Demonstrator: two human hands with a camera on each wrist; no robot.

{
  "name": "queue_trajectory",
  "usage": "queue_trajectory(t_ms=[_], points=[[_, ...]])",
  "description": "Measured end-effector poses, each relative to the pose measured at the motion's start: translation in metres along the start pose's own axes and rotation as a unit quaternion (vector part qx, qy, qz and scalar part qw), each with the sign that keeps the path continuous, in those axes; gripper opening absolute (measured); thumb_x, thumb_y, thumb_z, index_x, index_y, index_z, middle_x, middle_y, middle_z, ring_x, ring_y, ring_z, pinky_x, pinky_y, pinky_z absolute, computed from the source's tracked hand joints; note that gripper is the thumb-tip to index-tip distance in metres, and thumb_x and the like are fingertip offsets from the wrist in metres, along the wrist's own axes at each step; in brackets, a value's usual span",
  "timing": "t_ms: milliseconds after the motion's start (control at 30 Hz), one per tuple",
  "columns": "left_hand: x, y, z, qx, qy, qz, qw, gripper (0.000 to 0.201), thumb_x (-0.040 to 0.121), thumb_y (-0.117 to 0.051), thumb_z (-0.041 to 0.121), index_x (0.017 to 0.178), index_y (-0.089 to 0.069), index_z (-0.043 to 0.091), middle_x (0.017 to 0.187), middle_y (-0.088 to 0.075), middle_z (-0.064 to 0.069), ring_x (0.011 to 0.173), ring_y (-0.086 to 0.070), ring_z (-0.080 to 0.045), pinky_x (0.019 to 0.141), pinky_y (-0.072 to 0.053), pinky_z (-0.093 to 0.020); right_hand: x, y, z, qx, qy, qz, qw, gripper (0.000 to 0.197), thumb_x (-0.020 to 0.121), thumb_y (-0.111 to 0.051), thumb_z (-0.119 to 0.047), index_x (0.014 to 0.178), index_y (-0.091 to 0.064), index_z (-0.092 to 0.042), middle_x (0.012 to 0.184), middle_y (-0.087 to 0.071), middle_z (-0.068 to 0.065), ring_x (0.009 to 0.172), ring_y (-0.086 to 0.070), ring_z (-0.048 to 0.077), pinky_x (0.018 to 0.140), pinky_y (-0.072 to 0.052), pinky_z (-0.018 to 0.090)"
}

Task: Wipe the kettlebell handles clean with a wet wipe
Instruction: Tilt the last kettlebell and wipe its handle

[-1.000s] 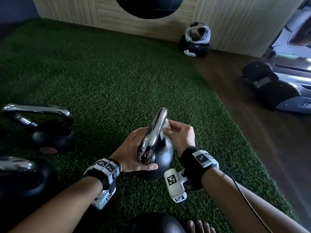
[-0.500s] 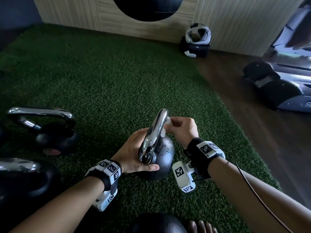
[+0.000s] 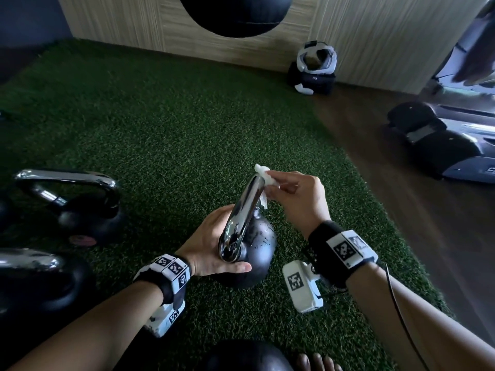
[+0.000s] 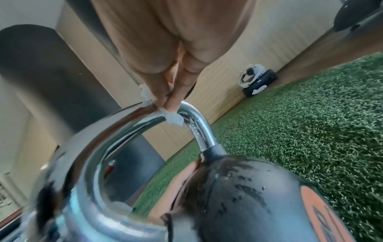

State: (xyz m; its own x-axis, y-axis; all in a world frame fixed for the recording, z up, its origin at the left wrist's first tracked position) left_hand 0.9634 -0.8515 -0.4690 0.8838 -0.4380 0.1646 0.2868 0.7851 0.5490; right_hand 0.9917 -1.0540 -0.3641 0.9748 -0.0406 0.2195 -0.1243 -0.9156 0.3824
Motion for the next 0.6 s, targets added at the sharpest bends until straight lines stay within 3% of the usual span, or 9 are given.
queue_trajectory(t_ms=[67, 133, 200, 300, 400, 533, 600], points=[[0.0, 0.0, 0.0, -0.002, -0.002, 0.0, 1.0, 0.121, 0.054, -0.1, 0.048, 0.13, -0.013, 0.081, 0.151, -0.044, 0.014, 0.143, -0.042, -0.011, 0.121, -0.036, -0.047, -0.004, -0.002, -0.001, 0.013, 0.004, -0.005, 1.0, 0.032, 0.082, -0.083, -0.011, 0.105, -0.079, -0.032, 0.101, -0.076, -0.002, 0.087, -0.076, 0.026, 0.079, -0.064, 0.049], [0.0, -0.001, -0.003, -0.013, 0.005, 0.004, 1.0, 0.12, 0.053, -0.101, 0.049, 0.132, -0.015, 0.079, 0.151, -0.044, 0.014, 0.143, -0.042, -0.011, 0.12, -0.036, -0.047, -0.018, -0.007, -0.004, 0.038, 0.014, -0.01, 0.999, 0.033, 0.08, -0.083, -0.006, 0.096, -0.079, -0.035, 0.097, -0.075, 0.001, 0.084, -0.074, 0.035, 0.075, -0.063, 0.053], [0.001, -0.001, -0.006, -0.021, 0.014, 0.0, 1.0, 0.12, 0.052, -0.1, 0.053, 0.137, -0.018, 0.073, 0.151, -0.044, 0.012, 0.143, -0.043, -0.012, 0.119, -0.038, -0.049, -0.035, -0.011, -0.007, 0.088, 0.002, -0.022, 0.996, 0.032, 0.077, -0.082, 0.004, 0.091, -0.076, -0.024, 0.092, -0.074, 0.008, 0.082, -0.073, 0.041, 0.072, -0.064, 0.045], [0.002, -0.002, -0.007, -0.007, 0.005, -0.004, 1.0, 0.119, 0.054, -0.099, 0.054, 0.142, -0.021, 0.066, 0.151, -0.045, 0.012, 0.143, -0.043, -0.014, 0.117, -0.039, -0.05, -0.043, -0.014, -0.008, 0.152, -0.036, -0.06, 0.986, 0.028, 0.07, -0.085, 0.002, 0.091, -0.075, -0.012, 0.09, -0.075, 0.016, 0.078, -0.076, 0.026, 0.071, -0.065, 0.031], [0.001, -0.003, -0.004, -0.007, 0.009, -0.001, 1.0, 0.118, 0.054, -0.1, 0.05, 0.137, -0.018, 0.074, 0.151, -0.044, 0.014, 0.144, -0.041, -0.013, 0.119, -0.037, -0.049, -0.037, -0.011, -0.008, 0.212, -0.105, -0.074, 0.969, 0.043, 0.061, -0.086, -0.012, 0.1, -0.071, 0.0, 0.097, -0.072, 0.024, 0.079, -0.073, 0.026, 0.075, -0.065, 0.033], [0.002, -0.005, -0.009, -0.01, 0.015, -0.012, 1.0, 0.12, 0.054, -0.099, 0.053, 0.15, -0.028, 0.049, 0.15, -0.047, 0.011, 0.142, -0.045, -0.017, 0.117, -0.04, -0.051, -0.052, -0.013, -0.009, 0.244, -0.176, -0.121, 0.946, 0.047, 0.06, -0.084, -0.01, 0.102, -0.065, 0.002, 0.096, -0.073, 0.021, 0.087, -0.073, 0.034, 0.084, -0.064, 0.041], [0.002, -0.005, -0.008, -0.018, 0.014, -0.013, 1.0, 0.118, 0.055, -0.099, 0.052, 0.149, -0.027, 0.051, 0.15, -0.047, 0.01, 0.142, -0.045, -0.017, 0.117, -0.04, -0.051, -0.064, -0.018, -0.007, 0.244, -0.198, -0.134, 0.94, 0.046, 0.058, -0.086, -0.007, 0.097, -0.065, 0.004, 0.101, -0.071, 0.031, 0.086, -0.073, 0.037, 0.081, -0.065, 0.043]])
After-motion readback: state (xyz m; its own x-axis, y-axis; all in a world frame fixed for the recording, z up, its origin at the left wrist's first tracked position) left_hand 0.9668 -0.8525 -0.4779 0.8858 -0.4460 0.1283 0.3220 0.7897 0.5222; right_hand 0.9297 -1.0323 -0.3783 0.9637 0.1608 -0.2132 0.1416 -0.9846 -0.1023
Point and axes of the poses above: each hand's wrist, its own x-axis towards the middle knuckle, its own y-axis out of the back of the hand, z = x × y, the point moved 4 cm from there along x, towards the middle knuckle
